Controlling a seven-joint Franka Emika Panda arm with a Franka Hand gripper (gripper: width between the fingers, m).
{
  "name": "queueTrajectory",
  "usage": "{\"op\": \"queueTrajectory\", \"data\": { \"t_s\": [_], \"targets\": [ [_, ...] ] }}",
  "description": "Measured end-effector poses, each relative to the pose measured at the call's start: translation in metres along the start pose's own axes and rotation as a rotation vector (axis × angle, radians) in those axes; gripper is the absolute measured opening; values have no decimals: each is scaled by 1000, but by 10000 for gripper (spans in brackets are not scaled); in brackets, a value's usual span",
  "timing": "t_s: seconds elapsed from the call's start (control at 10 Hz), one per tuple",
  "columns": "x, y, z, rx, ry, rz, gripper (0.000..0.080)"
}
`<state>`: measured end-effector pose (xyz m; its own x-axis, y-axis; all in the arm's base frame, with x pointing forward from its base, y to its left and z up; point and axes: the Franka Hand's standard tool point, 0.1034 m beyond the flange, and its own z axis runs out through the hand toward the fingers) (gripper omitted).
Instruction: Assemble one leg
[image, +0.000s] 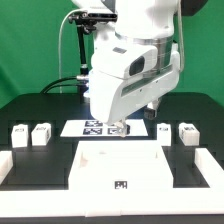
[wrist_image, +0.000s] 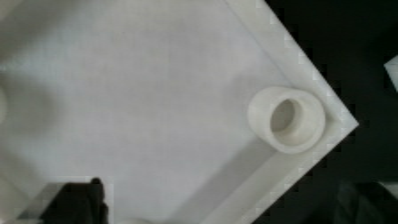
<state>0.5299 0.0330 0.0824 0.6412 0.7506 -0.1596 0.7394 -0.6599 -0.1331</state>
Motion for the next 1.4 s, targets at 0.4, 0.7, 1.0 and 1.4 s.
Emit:
{"op": "queueTrajectory", "data": {
  "t_s": [0.4, 0.7, 1.0, 1.4],
  "targets": [
    [-1, -1, 1, 6, -6, 0, 650],
    [-1, -1, 1, 6, -7, 0, 650],
    [-26, -22, 28, -81, 106, -88, 650],
    [-37, -56, 53, -177, 120, -344, 650]
  ]
}}
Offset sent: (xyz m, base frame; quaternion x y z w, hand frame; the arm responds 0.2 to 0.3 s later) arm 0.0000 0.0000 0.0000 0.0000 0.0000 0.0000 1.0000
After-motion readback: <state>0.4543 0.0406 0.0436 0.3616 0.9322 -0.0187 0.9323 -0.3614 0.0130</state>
